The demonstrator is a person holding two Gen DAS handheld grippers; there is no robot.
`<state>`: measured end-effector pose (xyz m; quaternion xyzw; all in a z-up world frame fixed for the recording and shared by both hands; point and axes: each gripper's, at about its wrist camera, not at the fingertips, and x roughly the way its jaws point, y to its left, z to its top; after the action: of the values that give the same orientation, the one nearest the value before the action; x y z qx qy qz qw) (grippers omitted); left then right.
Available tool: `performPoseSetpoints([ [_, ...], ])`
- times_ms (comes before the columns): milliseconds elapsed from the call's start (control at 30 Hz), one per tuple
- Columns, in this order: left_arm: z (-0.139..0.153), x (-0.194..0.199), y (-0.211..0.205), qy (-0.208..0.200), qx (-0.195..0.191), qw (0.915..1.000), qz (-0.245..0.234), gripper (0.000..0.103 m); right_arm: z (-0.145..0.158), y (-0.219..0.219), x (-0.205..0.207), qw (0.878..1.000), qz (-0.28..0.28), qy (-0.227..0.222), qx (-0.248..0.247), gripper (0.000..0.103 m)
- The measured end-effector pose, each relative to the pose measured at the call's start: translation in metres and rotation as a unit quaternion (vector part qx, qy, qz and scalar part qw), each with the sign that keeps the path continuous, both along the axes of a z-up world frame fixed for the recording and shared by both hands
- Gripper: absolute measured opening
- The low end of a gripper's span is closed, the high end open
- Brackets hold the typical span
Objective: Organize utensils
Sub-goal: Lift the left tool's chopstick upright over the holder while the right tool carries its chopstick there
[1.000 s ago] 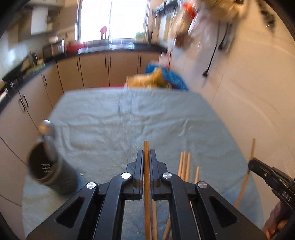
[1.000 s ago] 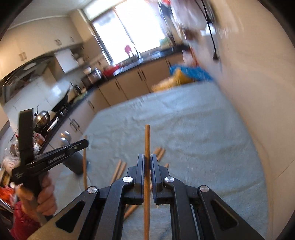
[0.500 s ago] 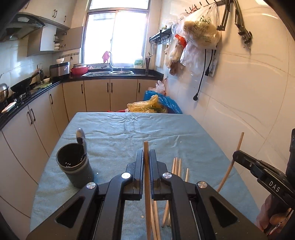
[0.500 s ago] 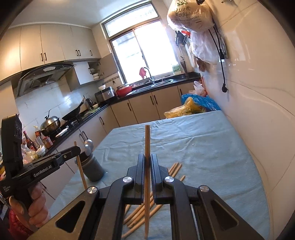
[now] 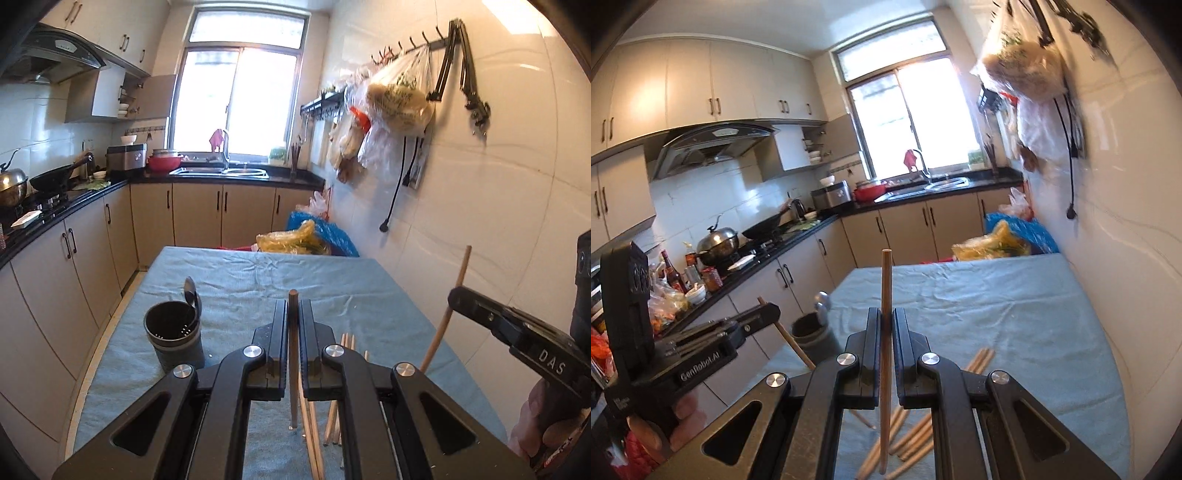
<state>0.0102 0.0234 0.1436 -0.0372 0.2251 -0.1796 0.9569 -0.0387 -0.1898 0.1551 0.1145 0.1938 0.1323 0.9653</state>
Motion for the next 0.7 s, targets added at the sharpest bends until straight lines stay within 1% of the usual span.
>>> performPoseSetpoints([
  [133,0.003,-0.01,0.005,-0.002,-0.003,1.0,-0.003,0.005,0.013,0.011,-0.009,1.0,0.01,-0.016,-0.003,0.007],
  [233,0.006,-0.014,0.006,-0.005,-0.004,1.0,-0.004,0.005,0.016,0.016,-0.014,1.0,0.01,-0.026,-0.01,0.007],
  [500,0.011,-0.017,0.012,-0.009,-0.003,0.9999,0.006,0.005,0.014,0.01,-0.012,1.0,0.013,-0.024,0.005,0.007],
  [700,0.017,-0.01,0.02,-0.008,-0.006,0.9998,0.018,0.005,0.011,0.004,-0.005,1.0,0.014,-0.022,0.015,0.007],
])
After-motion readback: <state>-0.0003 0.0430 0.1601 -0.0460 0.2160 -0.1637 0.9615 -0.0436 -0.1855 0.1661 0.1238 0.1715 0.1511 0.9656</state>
